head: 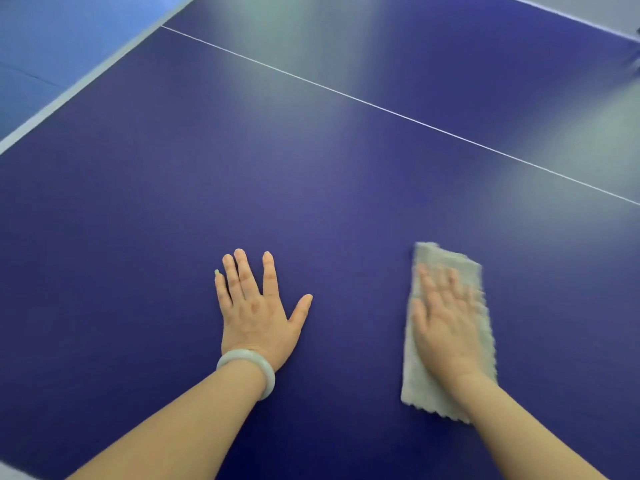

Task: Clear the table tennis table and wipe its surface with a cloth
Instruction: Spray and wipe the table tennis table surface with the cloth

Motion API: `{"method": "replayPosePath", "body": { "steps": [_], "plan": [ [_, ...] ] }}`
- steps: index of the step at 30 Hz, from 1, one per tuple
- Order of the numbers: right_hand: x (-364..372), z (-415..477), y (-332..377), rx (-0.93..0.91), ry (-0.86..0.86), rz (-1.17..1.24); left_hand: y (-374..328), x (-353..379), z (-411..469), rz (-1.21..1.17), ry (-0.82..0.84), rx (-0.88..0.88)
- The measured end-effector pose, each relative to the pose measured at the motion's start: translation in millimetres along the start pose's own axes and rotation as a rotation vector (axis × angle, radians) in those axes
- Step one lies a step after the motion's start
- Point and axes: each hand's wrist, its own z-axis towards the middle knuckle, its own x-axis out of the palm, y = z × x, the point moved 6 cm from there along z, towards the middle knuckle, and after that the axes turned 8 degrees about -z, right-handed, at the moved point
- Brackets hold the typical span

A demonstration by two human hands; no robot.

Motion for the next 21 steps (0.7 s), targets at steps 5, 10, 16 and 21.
{"method": "replayPosePath", "body": {
  "steps": [5,10,16,21],
  "plan": [
    [1,-33,14,0.380,0.031,0.034,0,-1,0,0.002,0.019,0.000],
    [7,-47,75,0.194,0.034,-0.001,5,-11,-1,-0.196,0.070,0.038],
    [10,-44,71,0.188,0.038,-0.008,92,-35,-29,-0.328,0.003,0.026],
    [8,-44,72,0.191,0.058,-0.004,158,-26,-51,-0.069,0.028,0.053]
  ]
}}
